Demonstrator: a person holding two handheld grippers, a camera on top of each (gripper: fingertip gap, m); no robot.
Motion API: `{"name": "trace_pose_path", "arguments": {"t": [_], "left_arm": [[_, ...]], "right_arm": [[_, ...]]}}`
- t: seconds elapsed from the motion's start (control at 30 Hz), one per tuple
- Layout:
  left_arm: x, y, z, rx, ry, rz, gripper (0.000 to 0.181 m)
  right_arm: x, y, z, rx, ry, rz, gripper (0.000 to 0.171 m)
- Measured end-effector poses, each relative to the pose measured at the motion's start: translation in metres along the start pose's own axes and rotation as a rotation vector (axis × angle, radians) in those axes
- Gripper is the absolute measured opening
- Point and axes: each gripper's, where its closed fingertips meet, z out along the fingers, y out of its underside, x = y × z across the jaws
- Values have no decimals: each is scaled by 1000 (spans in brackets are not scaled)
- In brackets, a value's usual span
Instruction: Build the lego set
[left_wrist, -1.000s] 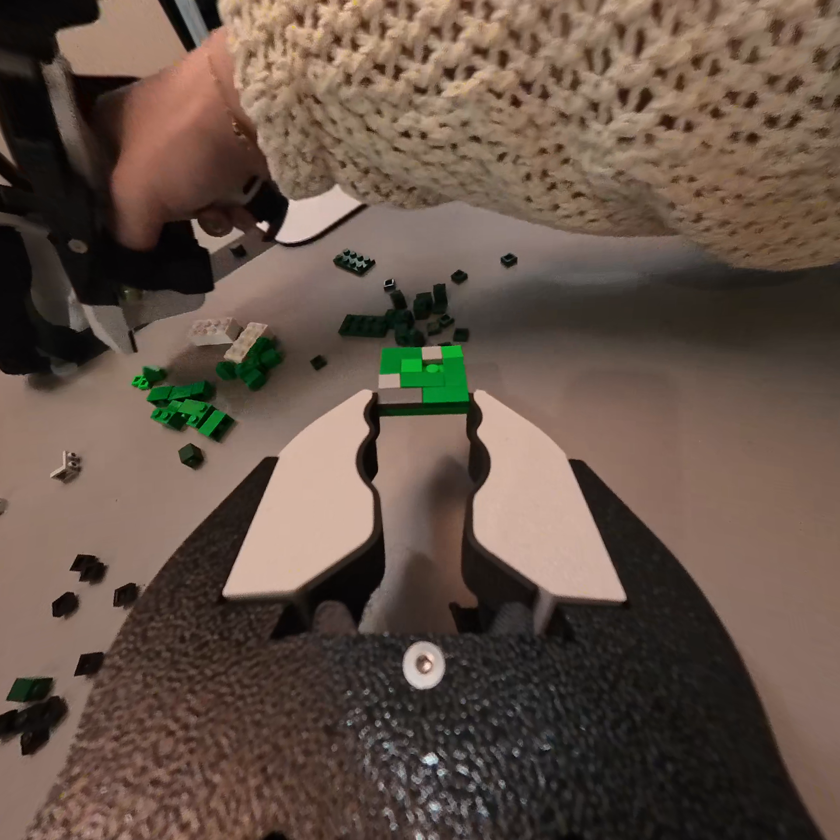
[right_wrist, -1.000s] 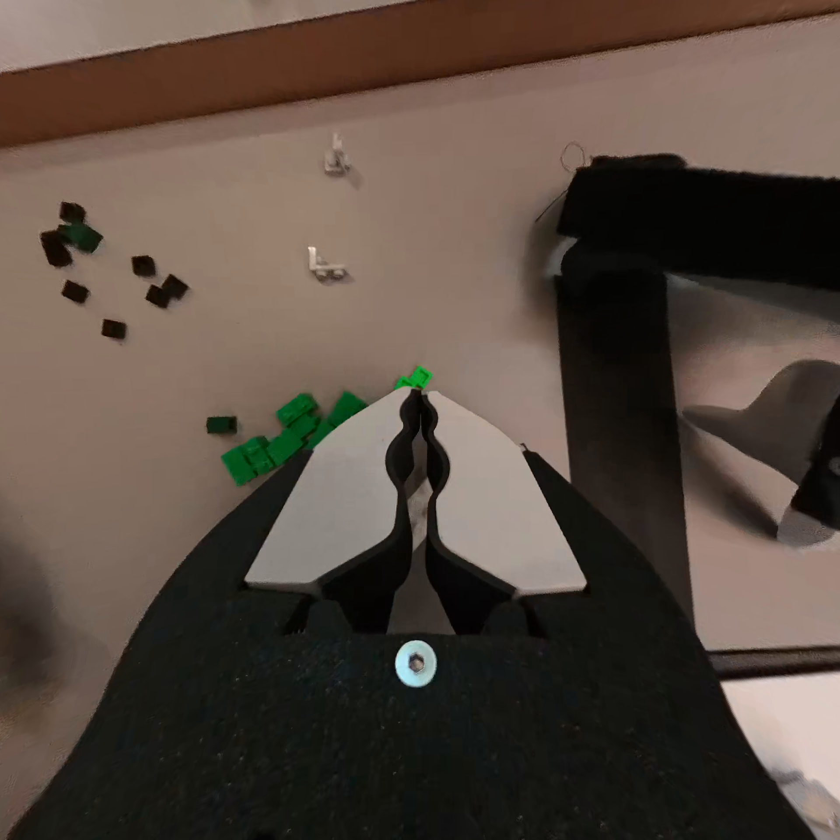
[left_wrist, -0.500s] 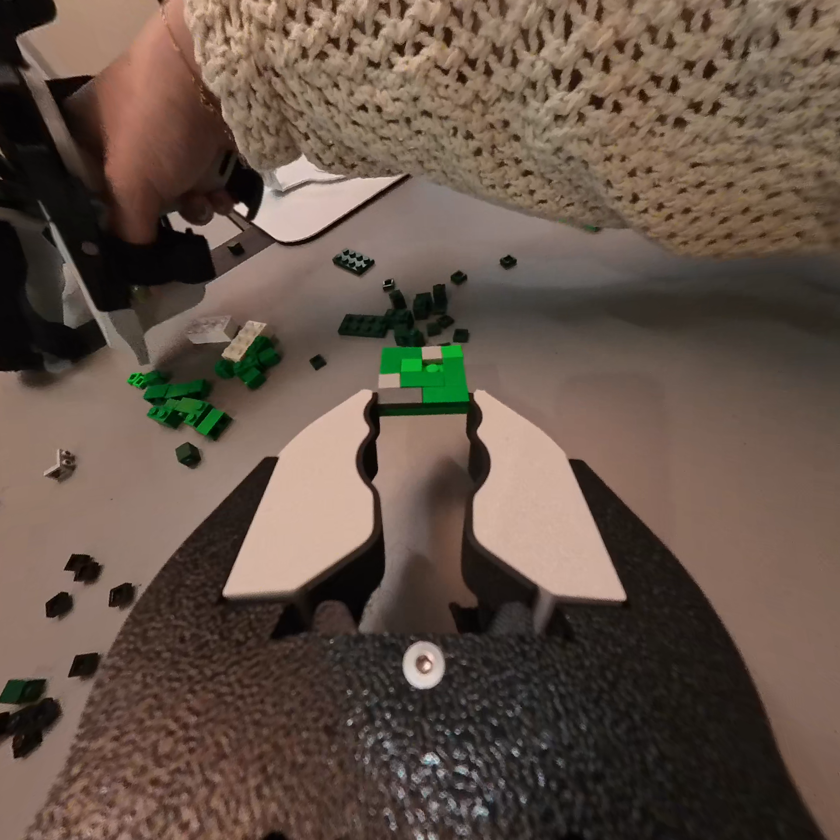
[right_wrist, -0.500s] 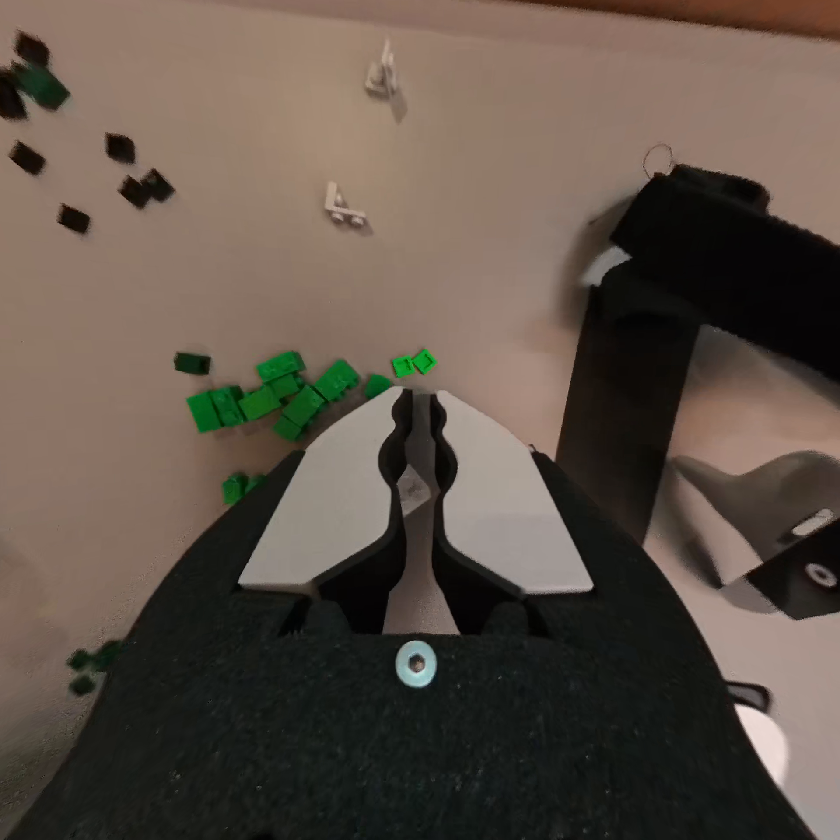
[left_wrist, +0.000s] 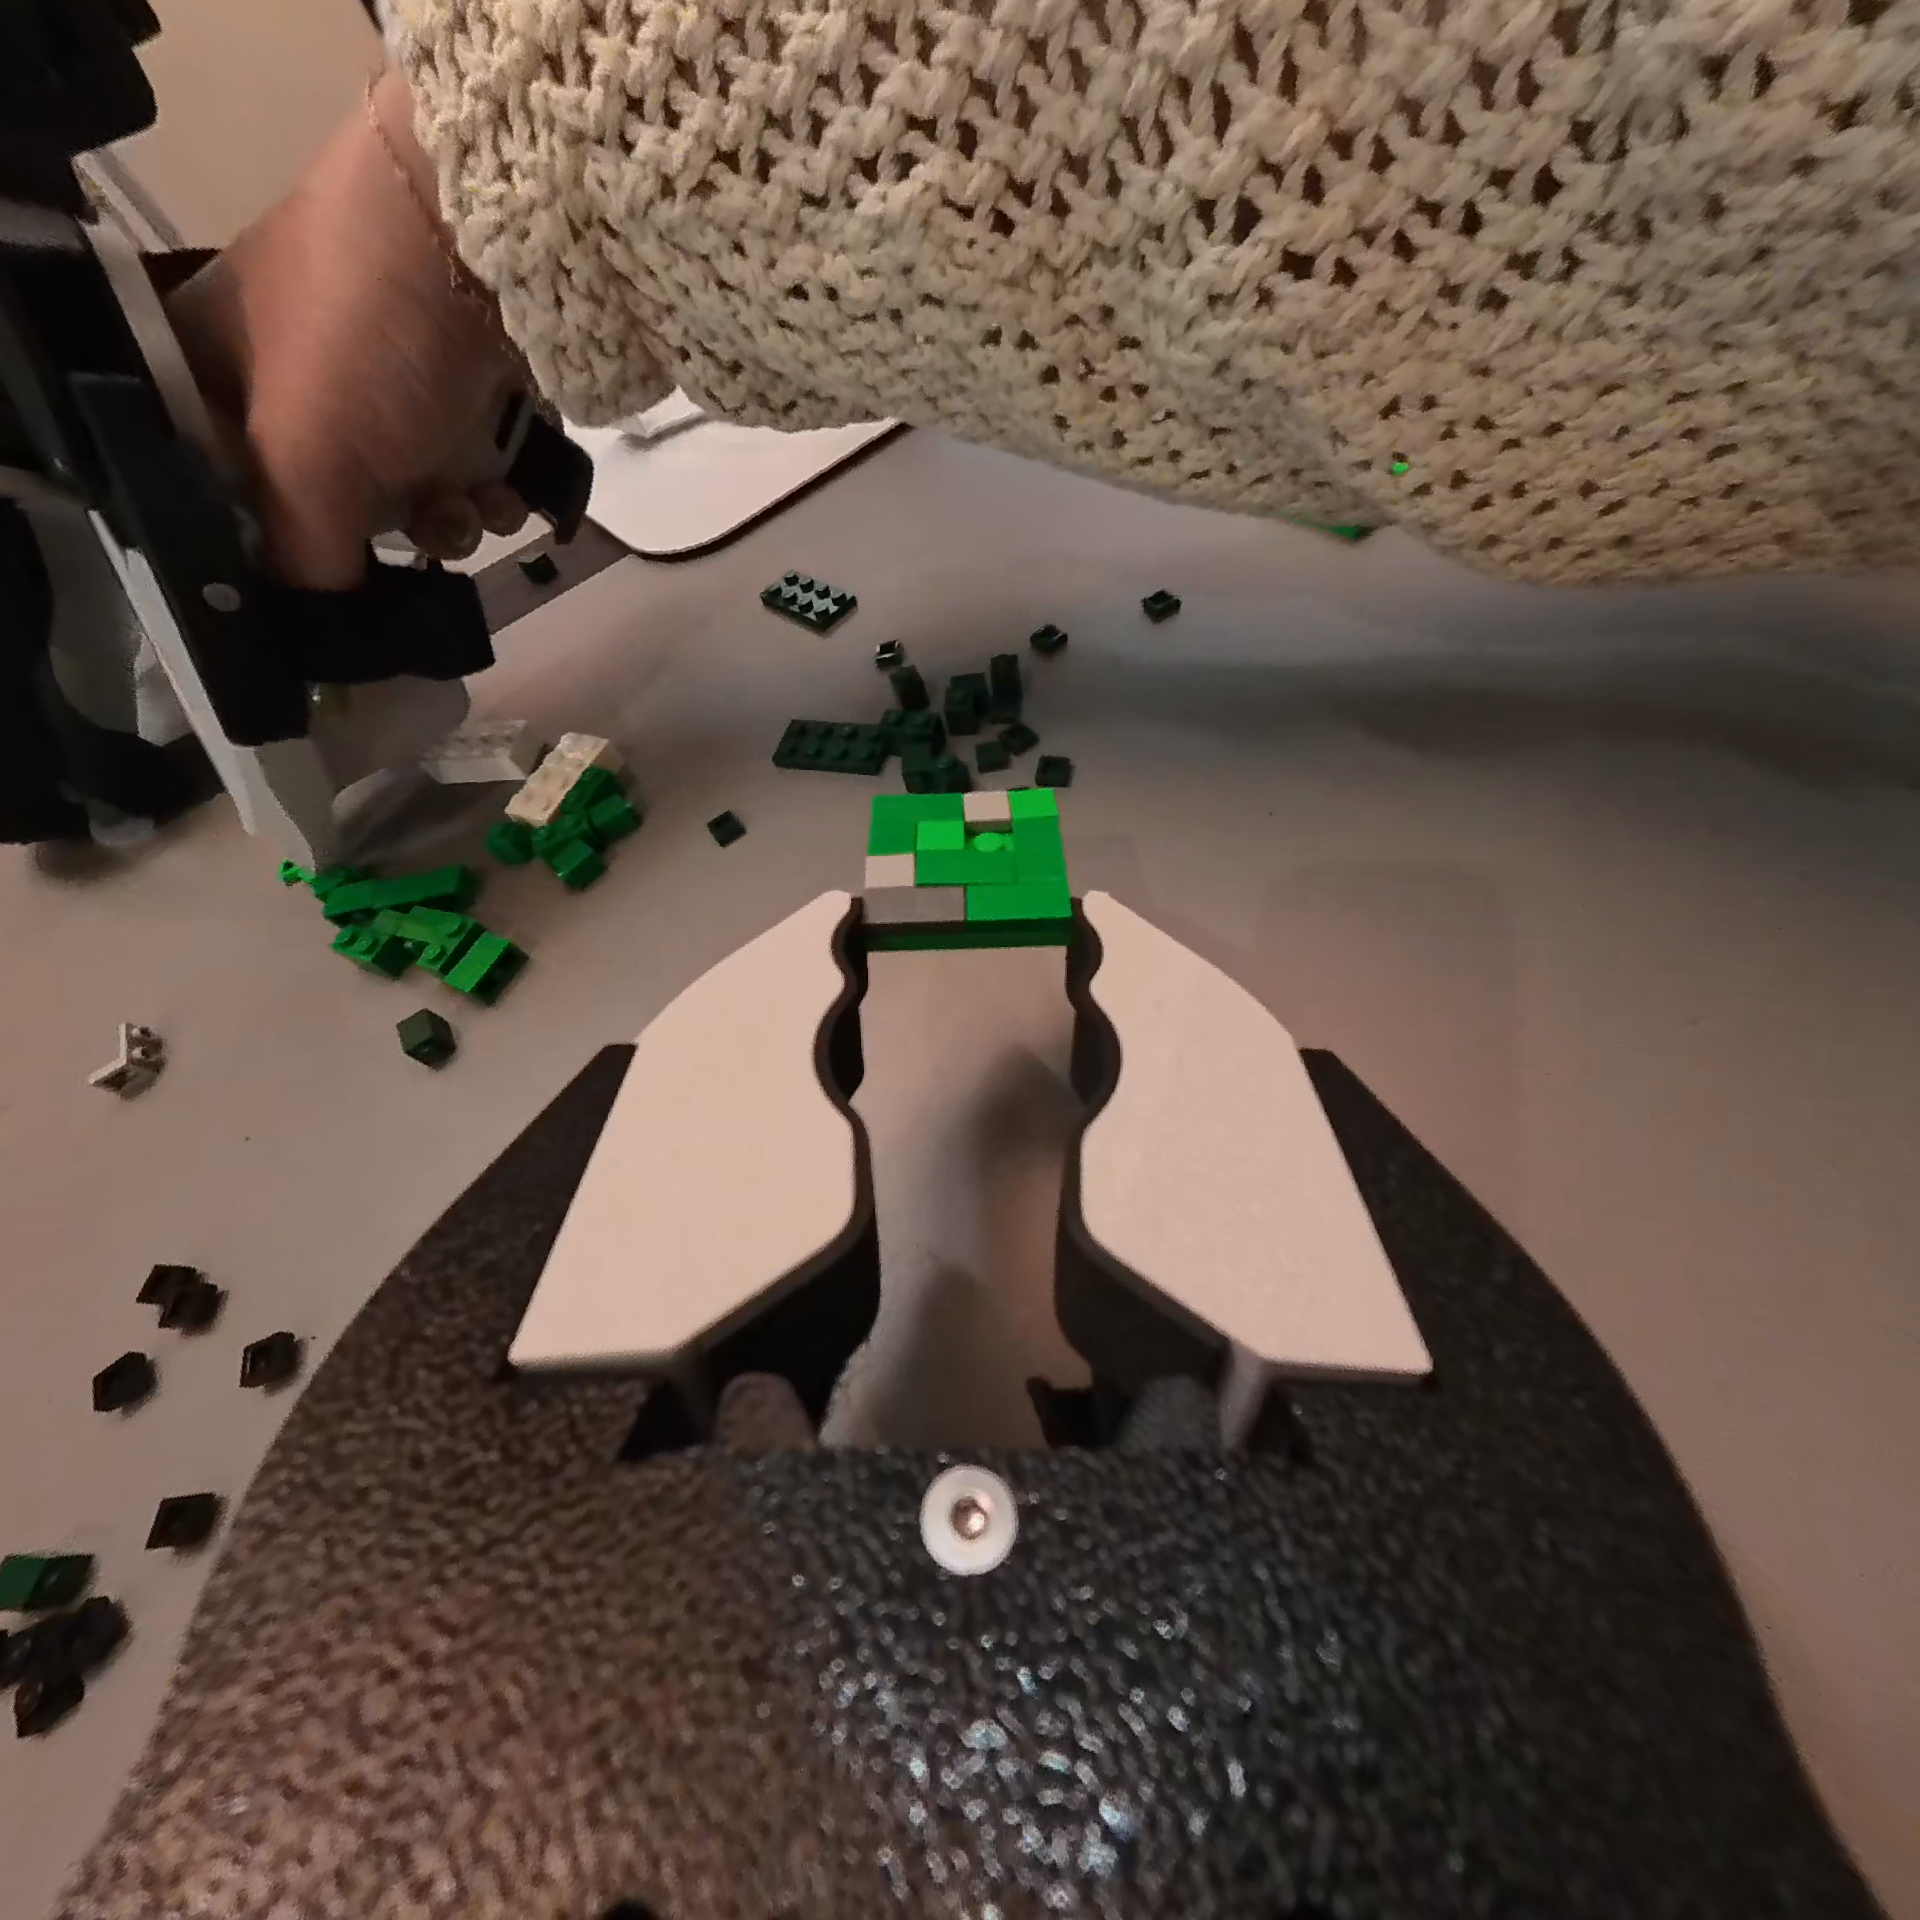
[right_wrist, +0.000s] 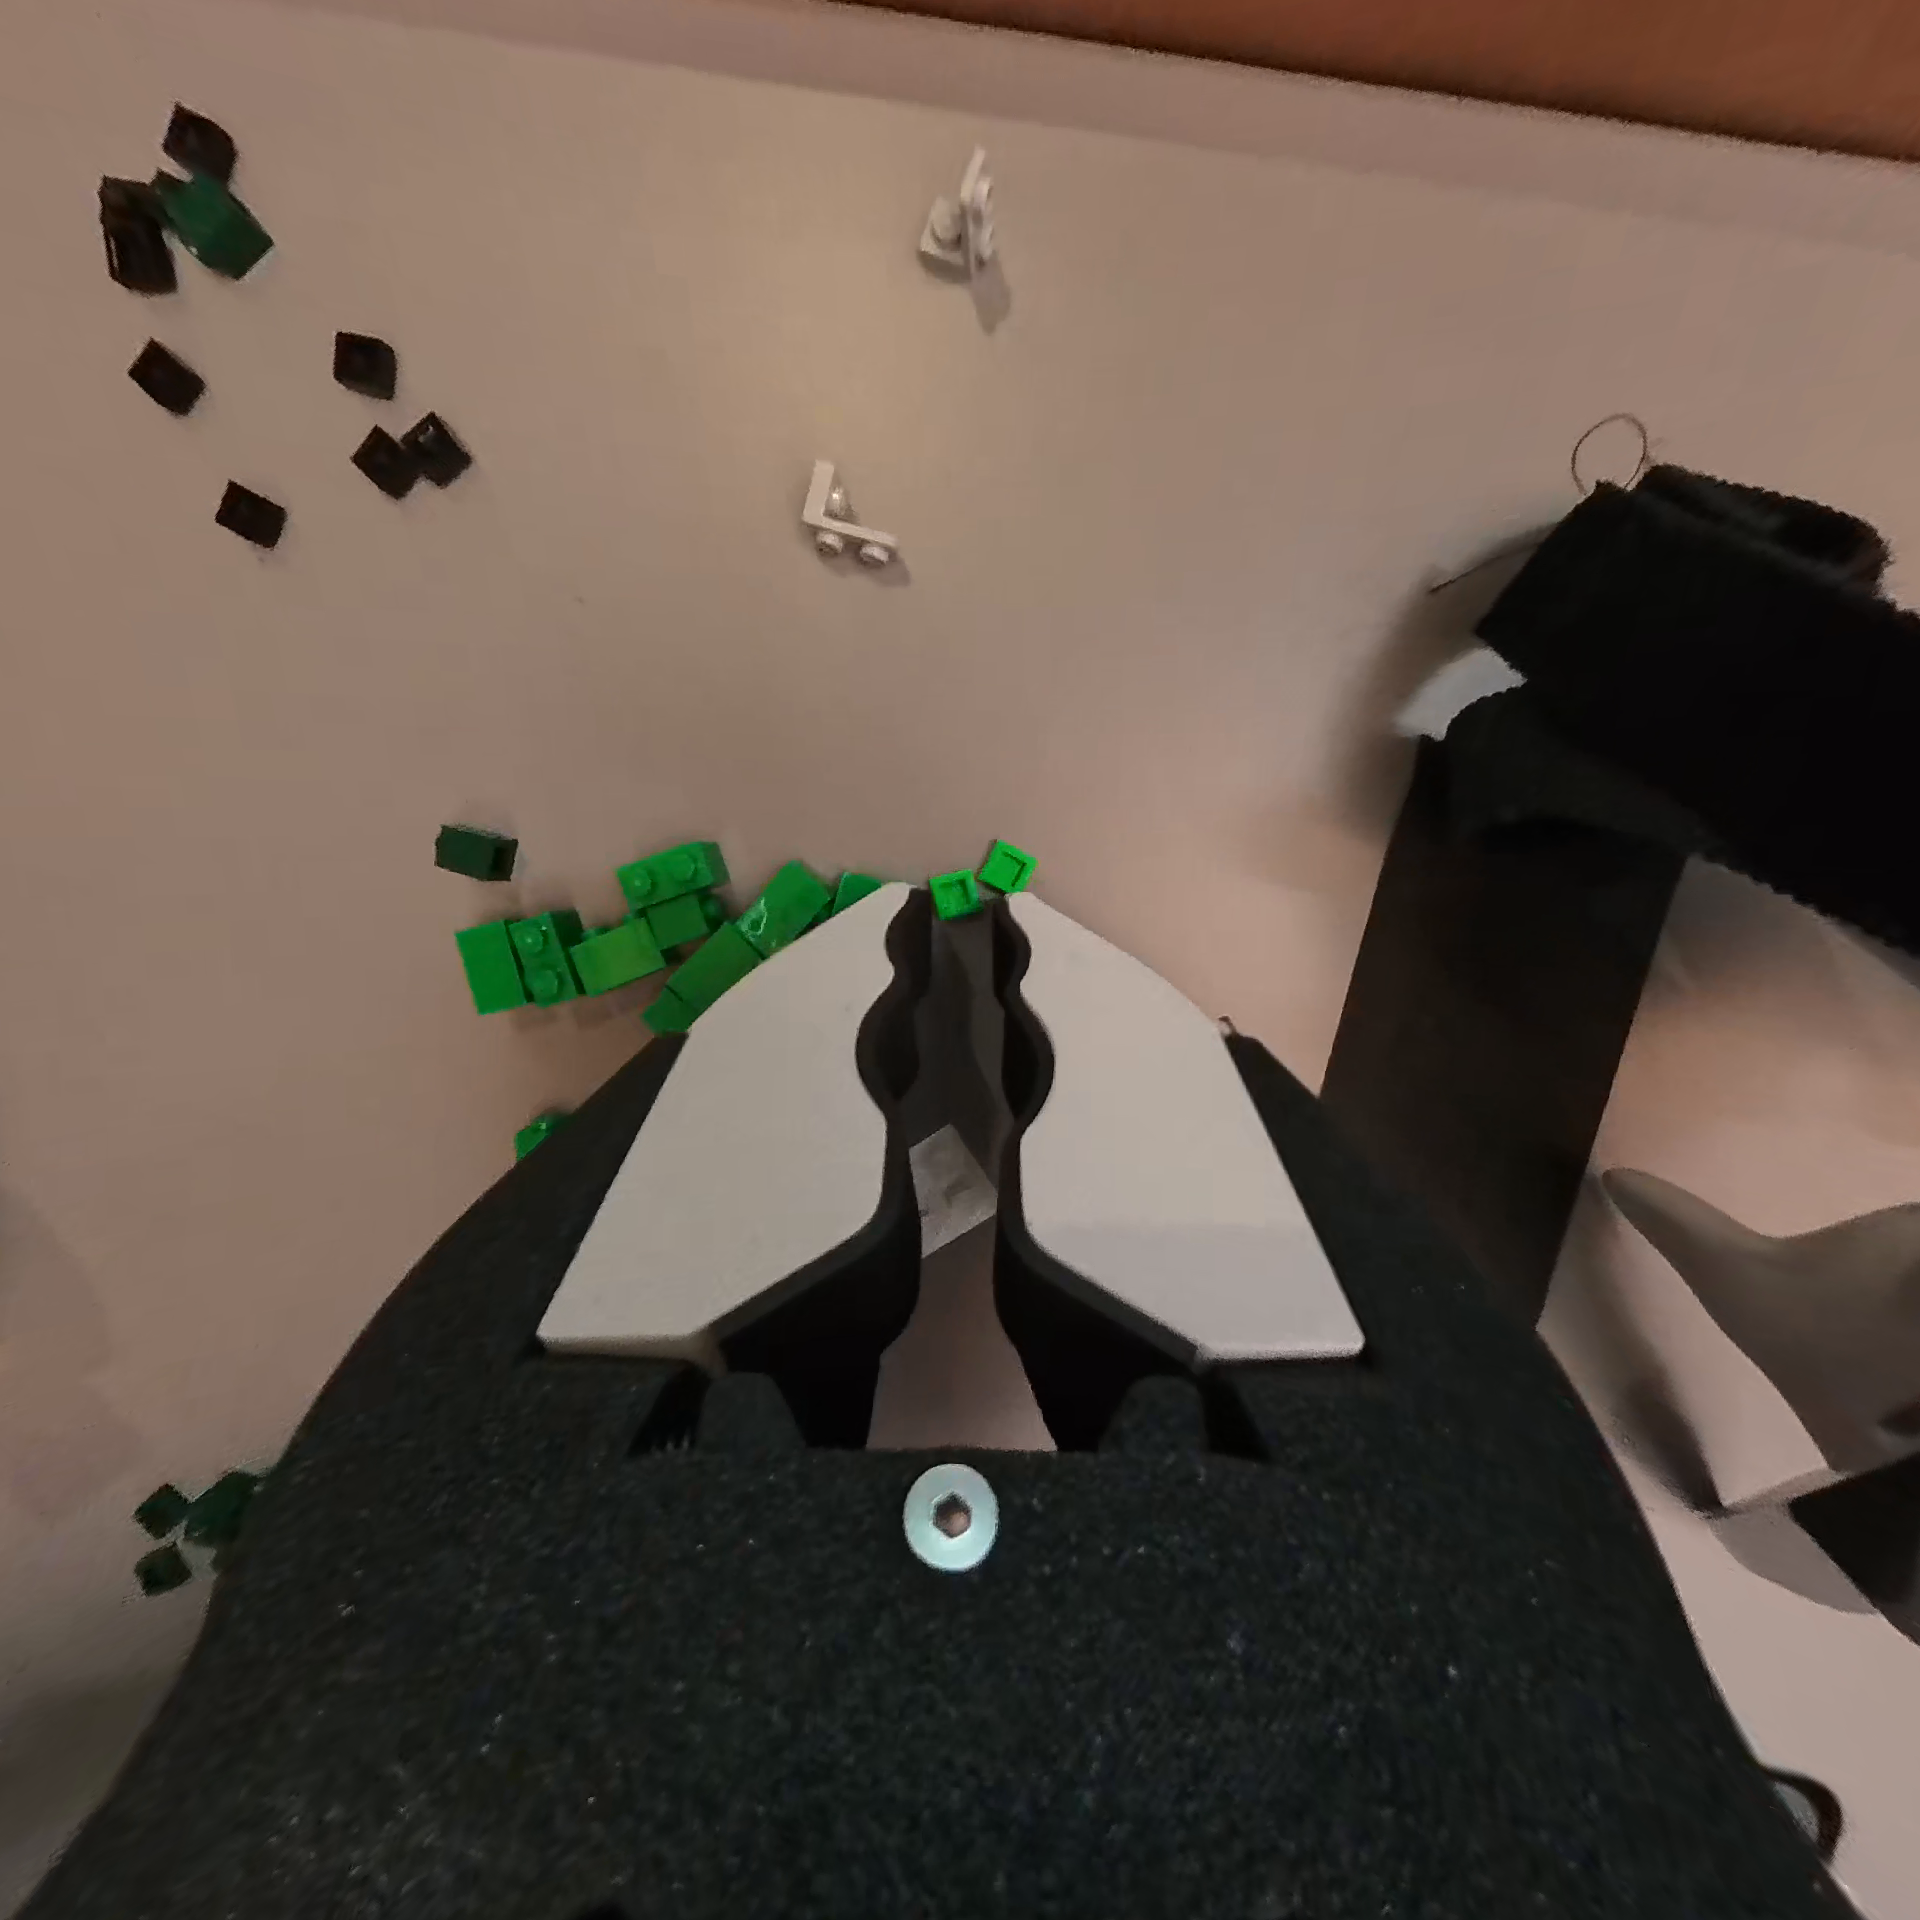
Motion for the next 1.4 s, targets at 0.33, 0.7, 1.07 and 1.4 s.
{"name": "trace_pose_path", "arguments": {"t": [0.33,0.7,1.07,1.4], "left_arm": [[1,1,1,-7,4,8,36],[-4,-3,-3,24,0,-39,36],[1,-13,-7,88,30,-60,36],[44,-32,-17,197,295,-12,36]], "right_arm": [[-1,-1,1,2,34,-76,9],[-51,10,-70,196,264,-116,7],[-215,99,-99,284,379,-40,7],[-243,90,-94,338,429,-84,7]]}}
